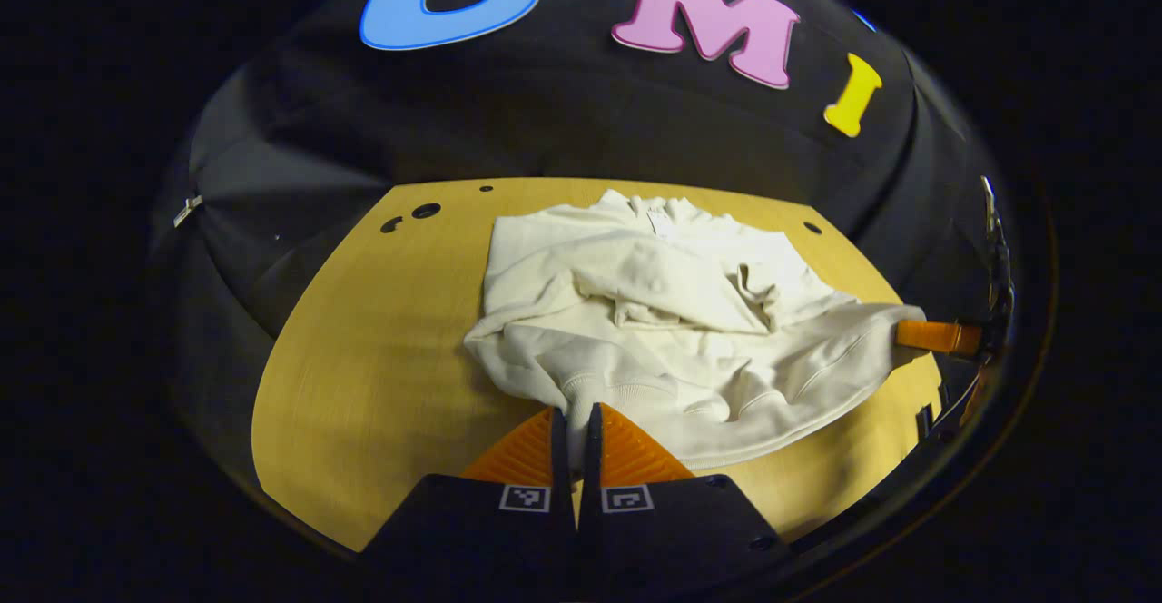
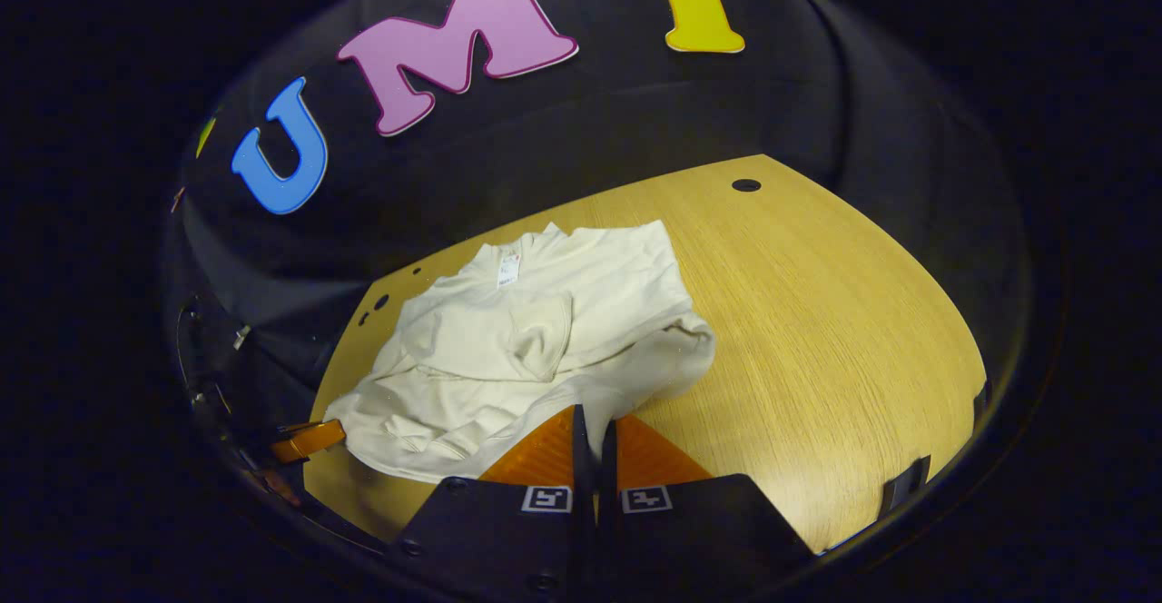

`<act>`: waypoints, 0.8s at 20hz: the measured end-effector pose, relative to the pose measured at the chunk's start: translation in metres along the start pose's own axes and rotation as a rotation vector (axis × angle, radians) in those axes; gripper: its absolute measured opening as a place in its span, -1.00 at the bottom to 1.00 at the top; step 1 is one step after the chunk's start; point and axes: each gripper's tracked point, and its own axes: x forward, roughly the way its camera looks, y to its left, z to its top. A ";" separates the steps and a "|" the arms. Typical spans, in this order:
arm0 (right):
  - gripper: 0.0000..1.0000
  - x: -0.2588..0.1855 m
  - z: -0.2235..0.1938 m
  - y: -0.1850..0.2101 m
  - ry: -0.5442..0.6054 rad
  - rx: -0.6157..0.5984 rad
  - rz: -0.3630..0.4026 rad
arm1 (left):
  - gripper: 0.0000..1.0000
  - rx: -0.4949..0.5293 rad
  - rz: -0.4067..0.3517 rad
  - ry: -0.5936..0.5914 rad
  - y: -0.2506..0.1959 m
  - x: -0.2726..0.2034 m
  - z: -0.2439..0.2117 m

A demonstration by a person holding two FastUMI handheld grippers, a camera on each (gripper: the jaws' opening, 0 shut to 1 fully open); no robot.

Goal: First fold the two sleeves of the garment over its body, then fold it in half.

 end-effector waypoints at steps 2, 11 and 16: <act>-0.90 0.003 0.014 0.004 -0.022 0.029 0.015 | -0.87 -0.071 -0.002 -0.017 0.003 0.001 0.021; -0.90 0.047 0.091 0.026 -0.128 0.110 0.040 | -0.88 -0.129 0.018 -0.113 0.015 0.036 0.106; -0.91 0.091 0.109 0.020 -0.135 0.146 0.010 | -0.88 -0.115 0.026 -0.119 0.013 0.076 0.131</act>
